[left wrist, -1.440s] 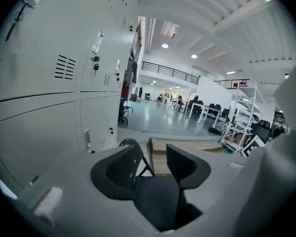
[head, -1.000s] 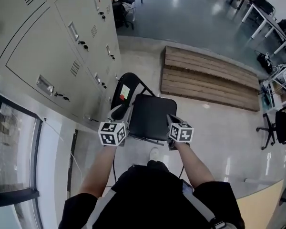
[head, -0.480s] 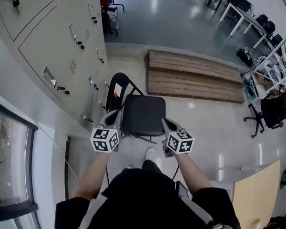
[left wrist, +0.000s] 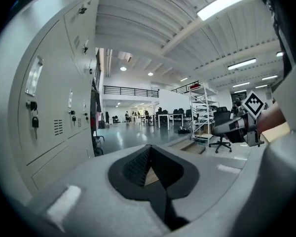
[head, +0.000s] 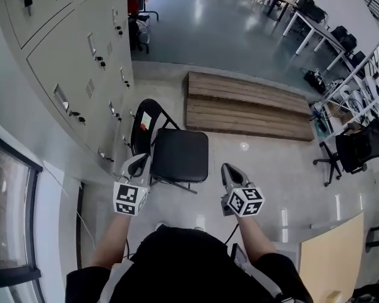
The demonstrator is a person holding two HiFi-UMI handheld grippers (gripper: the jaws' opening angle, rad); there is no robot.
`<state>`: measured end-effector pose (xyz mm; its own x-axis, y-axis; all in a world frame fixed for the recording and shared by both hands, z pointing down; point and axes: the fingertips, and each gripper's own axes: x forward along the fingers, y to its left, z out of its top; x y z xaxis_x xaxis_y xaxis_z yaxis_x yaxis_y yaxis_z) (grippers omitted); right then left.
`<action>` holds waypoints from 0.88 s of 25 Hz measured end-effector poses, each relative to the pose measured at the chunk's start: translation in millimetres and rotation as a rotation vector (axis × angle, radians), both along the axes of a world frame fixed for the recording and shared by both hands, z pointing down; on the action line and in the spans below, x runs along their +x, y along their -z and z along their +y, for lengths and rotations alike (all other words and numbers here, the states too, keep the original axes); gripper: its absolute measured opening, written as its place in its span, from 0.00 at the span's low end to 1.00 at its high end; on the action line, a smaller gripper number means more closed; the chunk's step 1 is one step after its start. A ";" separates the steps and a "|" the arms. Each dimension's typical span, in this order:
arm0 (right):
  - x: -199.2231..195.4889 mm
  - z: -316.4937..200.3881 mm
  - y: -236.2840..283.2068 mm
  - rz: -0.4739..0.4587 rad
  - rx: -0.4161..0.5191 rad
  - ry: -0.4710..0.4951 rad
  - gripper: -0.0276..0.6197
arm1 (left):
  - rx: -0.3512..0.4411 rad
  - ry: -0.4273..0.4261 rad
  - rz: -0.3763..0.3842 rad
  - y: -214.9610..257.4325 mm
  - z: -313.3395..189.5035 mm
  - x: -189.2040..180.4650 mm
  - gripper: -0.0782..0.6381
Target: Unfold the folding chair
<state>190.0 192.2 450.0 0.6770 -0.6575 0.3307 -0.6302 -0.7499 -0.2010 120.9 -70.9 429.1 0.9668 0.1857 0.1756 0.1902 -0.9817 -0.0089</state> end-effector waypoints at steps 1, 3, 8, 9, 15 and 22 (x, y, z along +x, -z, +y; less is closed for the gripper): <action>0.8 8.7 3.9 0.016 0.003 -0.001 0.05 | 0.018 0.002 0.006 2.2 4.0 0.5 0.12; 4.5 26.0 12.4 0.047 0.009 -0.003 0.05 | 0.014 0.014 0.012 4.7 13.3 6.7 0.12; 15.9 51.7 16.0 0.062 0.015 0.006 0.05 | -0.164 0.051 0.006 2.9 48.8 25.3 0.12; 17.7 51.8 15.1 0.060 0.016 0.016 0.05 | -0.207 0.057 0.006 3.0 53.8 27.9 0.12; 21.0 56.0 8.7 0.050 0.023 0.044 0.05 | -0.235 0.057 -0.009 -1.6 74.4 28.8 0.12; 24.0 52.1 6.5 0.044 0.051 0.036 0.05 | -0.208 0.075 -0.022 -4.3 75.0 29.9 0.12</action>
